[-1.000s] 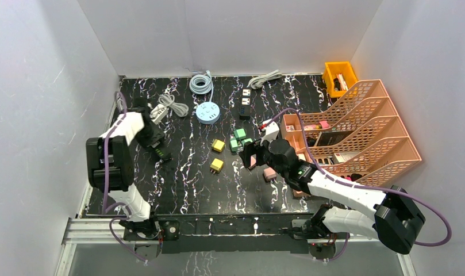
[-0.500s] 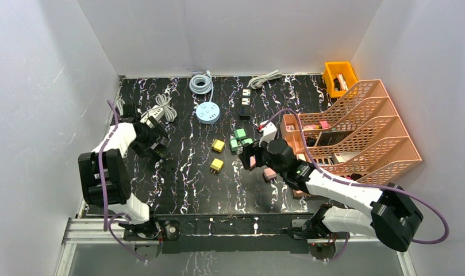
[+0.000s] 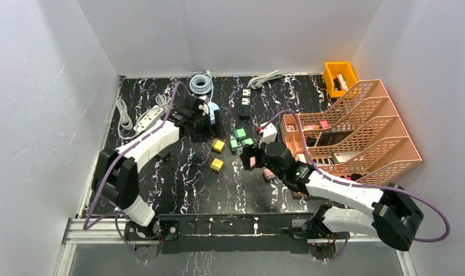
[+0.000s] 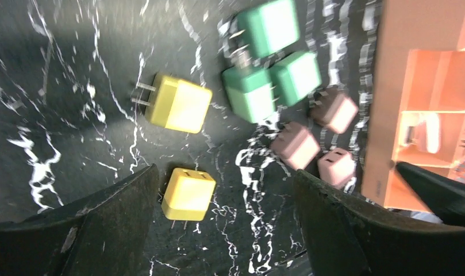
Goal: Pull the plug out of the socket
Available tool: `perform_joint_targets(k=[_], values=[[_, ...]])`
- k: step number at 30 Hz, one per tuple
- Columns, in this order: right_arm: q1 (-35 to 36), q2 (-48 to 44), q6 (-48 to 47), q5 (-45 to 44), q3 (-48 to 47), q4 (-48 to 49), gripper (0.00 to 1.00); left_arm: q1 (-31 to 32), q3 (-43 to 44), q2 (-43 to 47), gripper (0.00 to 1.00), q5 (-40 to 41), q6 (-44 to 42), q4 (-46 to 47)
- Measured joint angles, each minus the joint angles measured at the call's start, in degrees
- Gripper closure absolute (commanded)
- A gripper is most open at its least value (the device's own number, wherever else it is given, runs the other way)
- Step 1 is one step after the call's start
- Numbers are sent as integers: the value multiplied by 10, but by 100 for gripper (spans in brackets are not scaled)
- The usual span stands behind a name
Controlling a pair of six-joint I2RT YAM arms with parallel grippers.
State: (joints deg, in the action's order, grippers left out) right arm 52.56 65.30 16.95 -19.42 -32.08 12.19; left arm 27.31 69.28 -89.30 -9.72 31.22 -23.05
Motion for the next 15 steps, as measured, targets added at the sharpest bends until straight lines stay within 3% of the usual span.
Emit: perform_joint_targets(k=[5,15], values=[[-8,-75,19,-40,16,-19,2,29,-56,-55,31,2,77,9],[-15,-113,48,-62,50,-70,2,100,-75,-59,37,22,142,30]])
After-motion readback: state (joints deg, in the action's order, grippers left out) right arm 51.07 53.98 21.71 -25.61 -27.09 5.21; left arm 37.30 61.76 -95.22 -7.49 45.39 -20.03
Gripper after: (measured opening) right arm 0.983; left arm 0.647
